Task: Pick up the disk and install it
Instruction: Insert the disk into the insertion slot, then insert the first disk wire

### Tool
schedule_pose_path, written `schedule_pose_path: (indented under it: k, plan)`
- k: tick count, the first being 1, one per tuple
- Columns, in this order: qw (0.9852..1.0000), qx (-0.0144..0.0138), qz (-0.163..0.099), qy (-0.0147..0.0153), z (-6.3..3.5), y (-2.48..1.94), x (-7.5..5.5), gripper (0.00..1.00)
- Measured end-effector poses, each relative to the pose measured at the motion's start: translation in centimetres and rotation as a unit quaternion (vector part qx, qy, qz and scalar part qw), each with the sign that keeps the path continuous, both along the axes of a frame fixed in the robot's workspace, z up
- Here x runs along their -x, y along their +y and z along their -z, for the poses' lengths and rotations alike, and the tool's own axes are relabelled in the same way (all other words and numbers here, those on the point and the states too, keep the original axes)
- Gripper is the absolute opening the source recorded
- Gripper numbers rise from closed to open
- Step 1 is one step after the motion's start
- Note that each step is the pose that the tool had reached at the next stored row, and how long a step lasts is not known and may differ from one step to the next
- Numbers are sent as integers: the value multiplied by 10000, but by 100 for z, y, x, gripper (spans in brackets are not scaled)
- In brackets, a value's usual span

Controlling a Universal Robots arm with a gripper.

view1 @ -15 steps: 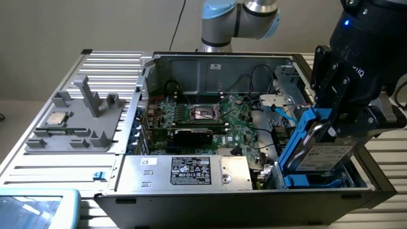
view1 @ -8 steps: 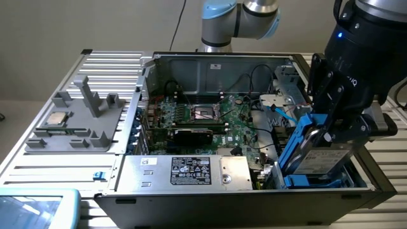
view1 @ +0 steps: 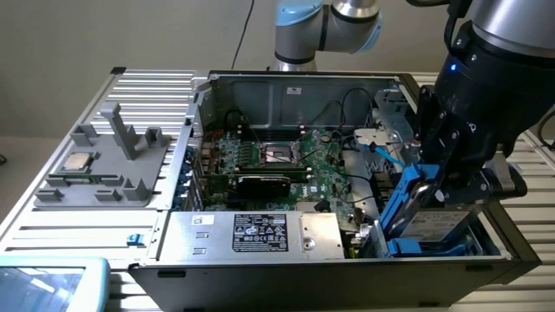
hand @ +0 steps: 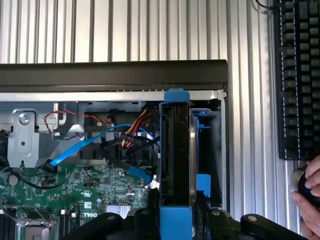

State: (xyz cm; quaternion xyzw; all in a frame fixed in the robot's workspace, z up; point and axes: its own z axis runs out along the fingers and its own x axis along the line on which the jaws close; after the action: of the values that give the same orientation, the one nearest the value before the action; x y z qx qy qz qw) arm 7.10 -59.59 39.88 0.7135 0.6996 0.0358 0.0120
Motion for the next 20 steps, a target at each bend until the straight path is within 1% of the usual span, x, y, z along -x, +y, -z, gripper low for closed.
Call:
schedule_pose_path:
  k: [2,3,4,5,6,7,20]
  plan:
    - [10000,0,0,0,37,0,0,37]
    - [10000,-4,0,0,58,0,0,38]
    - [10000,-1,0,0,71,0,0,38]
    - [10000,0,0,0,73,0,0,45]
    - [10000,1,0,0,72,0,0,45]
    - [10000,1,0,0,73,0,0,51]
    - [10000,-1,0,0,74,0,0,51]
